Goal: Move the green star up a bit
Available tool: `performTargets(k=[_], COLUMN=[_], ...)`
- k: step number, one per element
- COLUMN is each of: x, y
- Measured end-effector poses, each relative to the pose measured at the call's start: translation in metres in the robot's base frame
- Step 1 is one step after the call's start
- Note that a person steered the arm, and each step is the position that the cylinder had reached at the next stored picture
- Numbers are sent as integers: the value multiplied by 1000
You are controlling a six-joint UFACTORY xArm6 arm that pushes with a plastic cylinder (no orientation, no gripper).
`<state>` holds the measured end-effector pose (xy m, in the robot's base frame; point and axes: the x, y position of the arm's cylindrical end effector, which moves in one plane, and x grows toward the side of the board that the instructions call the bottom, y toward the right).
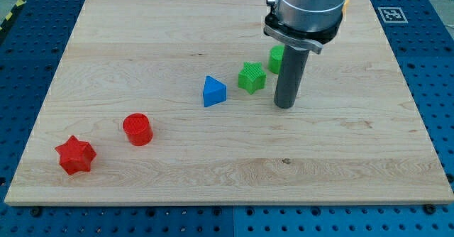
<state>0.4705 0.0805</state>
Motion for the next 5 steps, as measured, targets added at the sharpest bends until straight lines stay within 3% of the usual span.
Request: performTargets(k=[5], x=[-36], y=[-31])
